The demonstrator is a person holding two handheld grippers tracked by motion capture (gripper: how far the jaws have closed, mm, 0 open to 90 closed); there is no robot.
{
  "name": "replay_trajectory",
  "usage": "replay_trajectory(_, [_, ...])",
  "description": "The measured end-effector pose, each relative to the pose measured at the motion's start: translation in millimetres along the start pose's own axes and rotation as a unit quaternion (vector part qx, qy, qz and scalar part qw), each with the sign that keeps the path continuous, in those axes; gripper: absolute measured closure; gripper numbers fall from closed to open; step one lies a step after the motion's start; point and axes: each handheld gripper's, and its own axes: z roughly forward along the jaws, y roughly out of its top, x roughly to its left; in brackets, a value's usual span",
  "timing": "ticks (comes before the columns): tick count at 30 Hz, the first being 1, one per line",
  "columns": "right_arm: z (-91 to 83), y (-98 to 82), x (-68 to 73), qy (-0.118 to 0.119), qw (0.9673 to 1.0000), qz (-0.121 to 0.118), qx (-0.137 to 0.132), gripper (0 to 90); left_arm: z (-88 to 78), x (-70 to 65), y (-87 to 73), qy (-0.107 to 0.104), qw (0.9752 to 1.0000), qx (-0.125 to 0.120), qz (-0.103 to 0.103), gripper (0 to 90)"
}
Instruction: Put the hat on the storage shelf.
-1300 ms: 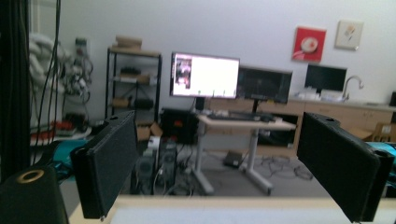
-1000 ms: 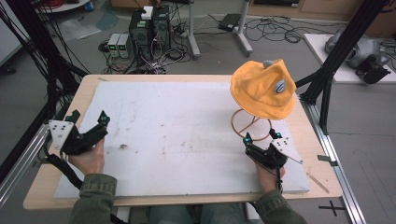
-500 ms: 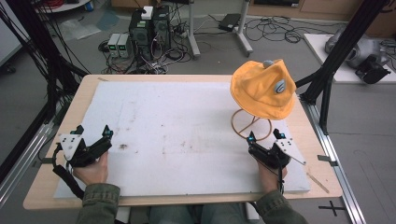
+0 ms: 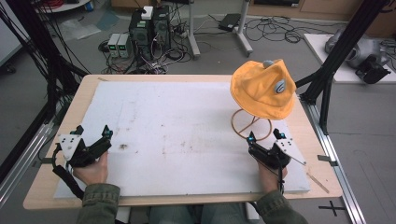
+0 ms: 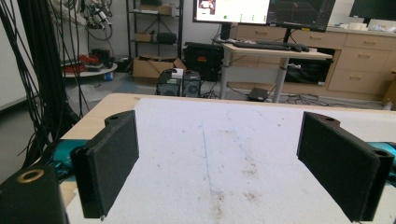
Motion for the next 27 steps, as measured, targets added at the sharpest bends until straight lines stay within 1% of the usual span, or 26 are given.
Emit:
replay_trajectory(4, [0.2, -0.2, 0.2, -0.001, 1.0000, -0.002, 0.000, 7.9, 0.9, 0.2, -0.3, -0.001, 1.0000, 0.003, 0.000, 13.2])
replay_trajectory(6, [-0.1, -0.3, 0.9, 0.002, 1.0000, 0.002, 0.002, 7.9, 0.8, 0.4, -0.3, -0.001, 1.0000, 0.002, -0.002, 13.2])
replay_trajectory(17, [-1.4, -0.3, 2.0, 0.002, 1.0000, -0.006, 0.000, 7.9, 1.2, 0.2, -0.5, -0.004, 1.0000, 0.006, -0.002, 13.2])
replay_trajectory(24, [-1.0, -0.7, 1.5, 0.001, 1.0000, -0.002, 0.002, 7.9, 2.0, 0.2, -0.9, -0.003, 1.0000, 0.007, -0.004, 13.2])
replay_trajectory(27, [-1.0, -0.9, 1.6, 0.001, 1.0000, -0.004, 0.002, 7.9, 2.2, 0.3, -1.0, -0.003, 1.0000, 0.008, -0.003, 13.2])
